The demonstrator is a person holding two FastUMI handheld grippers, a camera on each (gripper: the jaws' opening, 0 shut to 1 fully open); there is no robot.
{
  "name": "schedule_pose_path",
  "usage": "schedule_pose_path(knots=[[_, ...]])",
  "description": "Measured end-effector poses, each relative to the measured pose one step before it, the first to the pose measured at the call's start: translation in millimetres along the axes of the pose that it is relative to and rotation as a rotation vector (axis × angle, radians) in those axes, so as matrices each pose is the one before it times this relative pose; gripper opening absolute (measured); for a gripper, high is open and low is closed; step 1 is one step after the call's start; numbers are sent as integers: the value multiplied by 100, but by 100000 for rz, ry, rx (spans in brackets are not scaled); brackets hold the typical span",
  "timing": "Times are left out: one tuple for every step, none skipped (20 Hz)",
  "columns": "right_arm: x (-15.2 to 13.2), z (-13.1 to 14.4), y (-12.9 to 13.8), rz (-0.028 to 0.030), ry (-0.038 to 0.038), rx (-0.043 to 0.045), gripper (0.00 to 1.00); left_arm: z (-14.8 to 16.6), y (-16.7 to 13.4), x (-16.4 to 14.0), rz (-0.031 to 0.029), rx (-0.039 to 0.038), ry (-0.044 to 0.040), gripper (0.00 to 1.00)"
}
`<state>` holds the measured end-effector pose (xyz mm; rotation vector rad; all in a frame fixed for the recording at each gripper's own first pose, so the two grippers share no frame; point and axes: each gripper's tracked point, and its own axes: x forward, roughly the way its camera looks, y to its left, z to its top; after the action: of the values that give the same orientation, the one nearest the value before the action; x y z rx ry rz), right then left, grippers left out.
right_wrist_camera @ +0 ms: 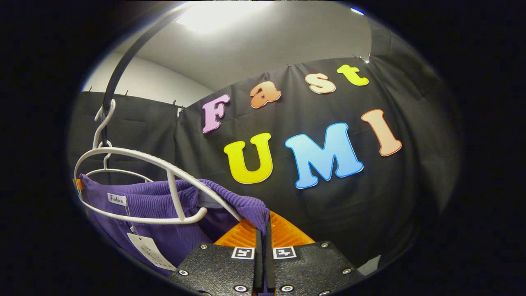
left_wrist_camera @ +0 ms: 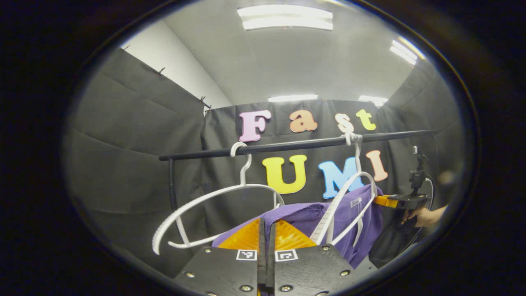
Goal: Grasp the clothes on the hanger with both hands and then place them into the laundry hamper below.
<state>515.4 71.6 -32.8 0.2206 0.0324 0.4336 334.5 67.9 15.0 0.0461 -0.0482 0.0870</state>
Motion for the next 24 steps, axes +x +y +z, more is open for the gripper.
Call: schedule_pose_path(knots=[[83, -1424, -253, 534, 4116, 460, 2, -926, 111, -66, -495, -736, 2346, 0], [-19, -1458, 72, -246, 4009, 1436, 2, -995, 8, -5, 18, -236, 2610, 1], [-366, -1320, -201, -889, 2072, -609, 2, -807, -245, -55, -17, 202, 1579, 0], [-595, -927, -187, -1206, 630, -2076, 2, -674, -528, 51, 74, 815, 1254, 5], [-570, -886, -100, -778, 1111, -2191, 2, -617, -186, -173, 384, 986, 1117, 5], [-237, -841, -17, -231, 1267, -1249, 2, -794, 128, -352, 456, 284, 1296, 5], [-399, -797, 46, 41, 1183, -656, 2, -591, 135, -167, 422, -452, 1126, 5], [-497, -561, 36, 111, 967, -702, 2, -586, 383, -400, 429, -1236, 1013, 0], [-490, -246, 23, 50, 498, -911, 2, -343, 257, -387, 286, -1588, 430, 6], [-468, -128, 137, 179, 219, -1212, 2, -217, 387, -469, 486, -880, 271, 6], [-515, -15, 176, 127, 36, -1585, 2, -208, 320, -288, 618, -242, 257, 0], [-436, -48, 129, 53, -256, -1893, 2, -273, 121, 184, 295, -278, 299, 0], [-357, 262, 192, 201, -341, -1998, 2, -143, 92, 244, 76, -464, 37, 0], [-517, 206, 244, 42, -548, -1682, 2, 50, -14, 37, -68, -694, -479, 0], [-721, 461, 149, -79, -602, -1041, 2, 21, -25, -217, -127, -1011, -602, 0], [-827, 326, 303, 55, -718, -591, 2, 191, 204, -731, -240, -1067, -730, 0], [-836, 563, 317, 108, -989, -505, 2, 275, 347, -776, -218, -594, -743, 0], [-891, 629, 302, -19, -1108, -834, 2, 258, 177, -1328, -220, -470, -734, 0], [-859, 652, 269, -234, -1086, -1027, 2, 341, 112, -1112, -446, -512, -796, 0], [-970, 726, 253, -437, -1424, -643, 2, 374, 296, -896, -609, -632, -655, 0], [-953, 794, 305, -160, -1330, -292, 2, 503, 120, -628, -700, -450, -637, 0], [-924, 614, 433, -204, -990, -400, 2, 471, -124, -424, -858, -349, -651, 0], [-959, 749, 388, -202, -981, -315, 2, 584, -269, -594, -1043, -472, -620, 0], [-1042, 862, 502, -153, -1153, -69, 2, 501, -176, -408, -1468, -70, -616, 1]])
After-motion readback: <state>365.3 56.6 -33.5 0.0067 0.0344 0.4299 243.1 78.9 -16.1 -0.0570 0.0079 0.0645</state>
